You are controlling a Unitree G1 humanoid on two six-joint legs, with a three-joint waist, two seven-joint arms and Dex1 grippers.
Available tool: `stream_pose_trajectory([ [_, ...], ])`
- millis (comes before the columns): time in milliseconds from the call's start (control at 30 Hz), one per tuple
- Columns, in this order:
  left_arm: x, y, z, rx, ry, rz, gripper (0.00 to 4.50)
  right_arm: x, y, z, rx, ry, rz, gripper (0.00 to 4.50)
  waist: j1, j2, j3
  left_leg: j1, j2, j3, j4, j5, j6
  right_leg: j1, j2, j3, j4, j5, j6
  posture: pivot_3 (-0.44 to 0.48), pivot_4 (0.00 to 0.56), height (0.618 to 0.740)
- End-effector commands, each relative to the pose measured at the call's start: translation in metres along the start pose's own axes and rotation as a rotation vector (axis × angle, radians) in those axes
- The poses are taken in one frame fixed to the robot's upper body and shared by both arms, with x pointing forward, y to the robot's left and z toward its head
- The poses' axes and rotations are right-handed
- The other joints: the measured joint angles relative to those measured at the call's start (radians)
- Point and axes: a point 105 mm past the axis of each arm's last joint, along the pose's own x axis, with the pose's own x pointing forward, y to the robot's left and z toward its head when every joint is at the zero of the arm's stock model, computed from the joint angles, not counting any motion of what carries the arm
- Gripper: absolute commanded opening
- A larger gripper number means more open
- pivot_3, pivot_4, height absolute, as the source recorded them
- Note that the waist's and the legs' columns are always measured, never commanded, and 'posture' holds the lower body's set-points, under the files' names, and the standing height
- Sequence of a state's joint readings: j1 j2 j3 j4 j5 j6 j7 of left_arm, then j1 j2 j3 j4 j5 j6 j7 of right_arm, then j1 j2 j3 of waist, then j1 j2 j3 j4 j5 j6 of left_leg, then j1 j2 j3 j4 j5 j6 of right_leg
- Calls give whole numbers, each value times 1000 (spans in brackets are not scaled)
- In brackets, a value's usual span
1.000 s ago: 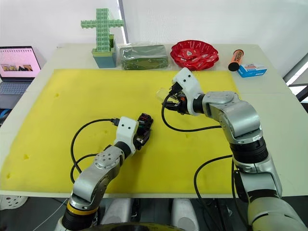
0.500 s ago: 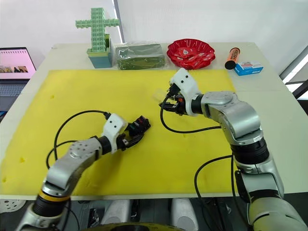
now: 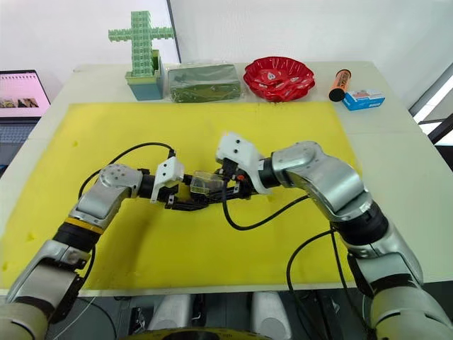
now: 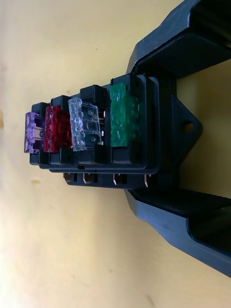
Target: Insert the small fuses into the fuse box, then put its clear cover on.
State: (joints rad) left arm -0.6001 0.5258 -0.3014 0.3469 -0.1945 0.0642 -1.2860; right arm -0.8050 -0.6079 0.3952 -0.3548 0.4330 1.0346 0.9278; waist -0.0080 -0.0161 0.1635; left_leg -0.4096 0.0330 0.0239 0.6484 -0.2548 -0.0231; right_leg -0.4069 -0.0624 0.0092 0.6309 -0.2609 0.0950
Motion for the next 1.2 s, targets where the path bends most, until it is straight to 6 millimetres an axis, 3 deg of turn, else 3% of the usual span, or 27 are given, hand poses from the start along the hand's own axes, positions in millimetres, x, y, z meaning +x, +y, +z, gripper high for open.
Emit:
stream_pose_trajectory([
  [33, 3, -3, -3, 25, 20, -43, 2823, 6, -3, 1, -43, 34, -20, 1810, 1, 0, 0, 0, 0, 0, 0, 0, 0, 0, 0, 0, 0, 0, 0, 0, 150, 740],
  [400, 2, -1, -7, 16, 20, -33, 2823, 12, -16, -6, -92, 103, -60, 1810, -1, 0, 0, 0, 0, 0, 1, 0, 0, 0, 0, 0, 1, 0, 0, 0, 150, 740],
  [733, 3, 0, -8, 18, 32, -23, 2823, 17, -9, -9, -116, 121, 18, 1810, -1, 0, 0, 0, 0, 0, 1, 0, 0, 0, 0, 0, 1, 0, 0, 0, 150, 740],
  [1200, 3, 0, -8, 21, 41, -21, 2823, 22, -20, -20, -148, 192, 6, 1810, 0, 0, 0, 1, 0, 0, 1, 0, 0, 1, 0, 0, 2, 0, 0, 0, 150, 740],
])
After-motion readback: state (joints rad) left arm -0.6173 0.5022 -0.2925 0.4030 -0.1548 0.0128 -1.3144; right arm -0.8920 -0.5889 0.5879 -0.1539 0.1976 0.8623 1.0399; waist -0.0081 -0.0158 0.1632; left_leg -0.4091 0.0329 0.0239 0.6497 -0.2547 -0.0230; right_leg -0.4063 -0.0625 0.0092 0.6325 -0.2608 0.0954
